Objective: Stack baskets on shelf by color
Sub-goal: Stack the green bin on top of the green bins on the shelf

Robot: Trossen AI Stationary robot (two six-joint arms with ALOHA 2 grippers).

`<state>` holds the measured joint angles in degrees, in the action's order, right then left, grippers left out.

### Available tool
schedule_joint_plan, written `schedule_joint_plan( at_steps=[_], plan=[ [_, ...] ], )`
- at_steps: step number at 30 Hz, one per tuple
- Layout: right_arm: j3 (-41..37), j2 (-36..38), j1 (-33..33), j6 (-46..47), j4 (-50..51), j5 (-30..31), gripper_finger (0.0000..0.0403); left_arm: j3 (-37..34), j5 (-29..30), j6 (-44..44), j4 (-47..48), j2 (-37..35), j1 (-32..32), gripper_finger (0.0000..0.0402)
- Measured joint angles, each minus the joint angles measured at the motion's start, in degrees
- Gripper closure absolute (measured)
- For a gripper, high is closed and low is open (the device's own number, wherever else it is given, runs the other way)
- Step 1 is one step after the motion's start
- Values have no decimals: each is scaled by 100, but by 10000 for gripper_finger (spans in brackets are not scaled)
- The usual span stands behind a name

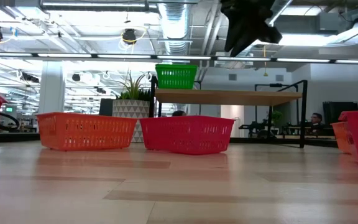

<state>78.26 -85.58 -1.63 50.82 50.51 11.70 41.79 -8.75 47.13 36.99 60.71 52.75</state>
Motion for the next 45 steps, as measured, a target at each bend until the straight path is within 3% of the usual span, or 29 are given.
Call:
schedule_joint_plan(
  at_steps=[6, 13, 20, 26, 34, 40, 45],
  plan=[
    [0, 62, -176, 104, 28, 85, 295, -1, 183, -568, 563, 324, 3, 199],
    [0, 37, -335, 318, 21, 83, 295, -1, 344, -1651, 549, 757, -217, 154],
    [0, 37, -496, 430, 22, 76, 295, -1, -37, -2493, 553, 1586, -339, 153],
    [0, 37, -621, 484, 19, 66, 295, -1, 65, -2538, 564, 2047, -347, 210],
    [0, 37, -669, 589, 14, 66, 295, -3, -60, -2364, 681, 2015, -347, 388],
    [0, 37, -696, 608, -3, 75, 295, -3, 63, -1872, 1064, 1808, -367, 400],
    [0, 39, -796, 775, -13, 122, 295, 102, 284, -938, 1181, 1571, -643, 401]
  ],
)
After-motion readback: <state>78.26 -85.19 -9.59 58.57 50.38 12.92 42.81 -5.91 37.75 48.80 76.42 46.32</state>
